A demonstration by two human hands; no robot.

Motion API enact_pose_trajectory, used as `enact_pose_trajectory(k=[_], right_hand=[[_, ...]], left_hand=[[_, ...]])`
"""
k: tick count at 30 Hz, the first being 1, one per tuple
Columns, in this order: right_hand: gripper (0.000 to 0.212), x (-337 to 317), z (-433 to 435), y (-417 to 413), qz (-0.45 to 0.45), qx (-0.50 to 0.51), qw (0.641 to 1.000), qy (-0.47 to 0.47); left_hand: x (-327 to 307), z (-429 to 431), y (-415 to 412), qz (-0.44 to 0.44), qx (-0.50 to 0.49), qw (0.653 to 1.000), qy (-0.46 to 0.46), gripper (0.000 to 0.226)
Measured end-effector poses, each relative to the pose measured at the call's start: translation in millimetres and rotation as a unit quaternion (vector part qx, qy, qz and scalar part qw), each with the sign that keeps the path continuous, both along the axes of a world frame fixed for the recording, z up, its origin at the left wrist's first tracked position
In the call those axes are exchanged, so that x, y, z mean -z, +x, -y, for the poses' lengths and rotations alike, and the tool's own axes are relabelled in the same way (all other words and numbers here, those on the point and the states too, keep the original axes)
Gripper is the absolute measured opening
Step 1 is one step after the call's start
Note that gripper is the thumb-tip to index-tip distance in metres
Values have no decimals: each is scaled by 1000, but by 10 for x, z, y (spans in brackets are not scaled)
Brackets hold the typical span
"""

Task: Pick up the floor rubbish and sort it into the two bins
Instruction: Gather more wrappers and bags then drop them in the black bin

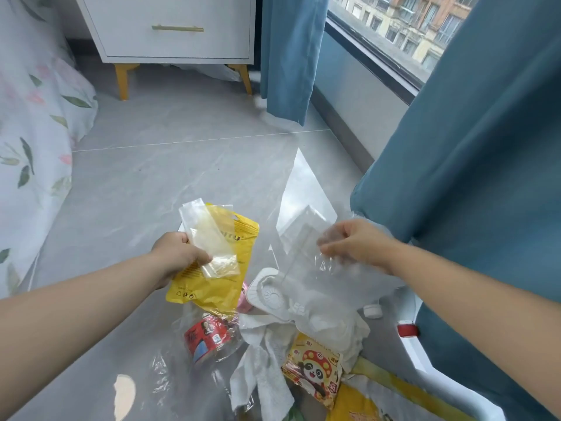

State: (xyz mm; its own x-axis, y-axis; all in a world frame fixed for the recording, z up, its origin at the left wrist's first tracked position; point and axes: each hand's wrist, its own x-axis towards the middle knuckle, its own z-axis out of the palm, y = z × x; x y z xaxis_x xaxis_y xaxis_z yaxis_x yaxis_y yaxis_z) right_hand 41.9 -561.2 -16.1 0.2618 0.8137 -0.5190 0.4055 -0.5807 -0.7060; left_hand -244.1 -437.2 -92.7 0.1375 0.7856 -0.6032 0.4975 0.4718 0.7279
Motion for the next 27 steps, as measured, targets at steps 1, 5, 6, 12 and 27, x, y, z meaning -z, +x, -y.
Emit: enact_pose_trajectory(k=[1,5,6,12,27], right_hand=[[11,47,23,-50,-17,-14,1000,-20],[11,-44,-76,-80,-135,-46,988,-62],[10,-129,-139,-74,-176,-39,982,-59],[10,66,-182,-97,-97,-80,988,-88],[36,894,-49,-332,96,-132,985,-62]], left_hand=[[-1,-7,-5,0,-1,1000,1,31],[48,-35,-53,3,-7,1000,-6,31],[65,-39,-69,4,-10,1000,-9,30],[133,-55,-116,14,-20,999,-25,32],[263,-12,-79,-186,72,974,111,23]])
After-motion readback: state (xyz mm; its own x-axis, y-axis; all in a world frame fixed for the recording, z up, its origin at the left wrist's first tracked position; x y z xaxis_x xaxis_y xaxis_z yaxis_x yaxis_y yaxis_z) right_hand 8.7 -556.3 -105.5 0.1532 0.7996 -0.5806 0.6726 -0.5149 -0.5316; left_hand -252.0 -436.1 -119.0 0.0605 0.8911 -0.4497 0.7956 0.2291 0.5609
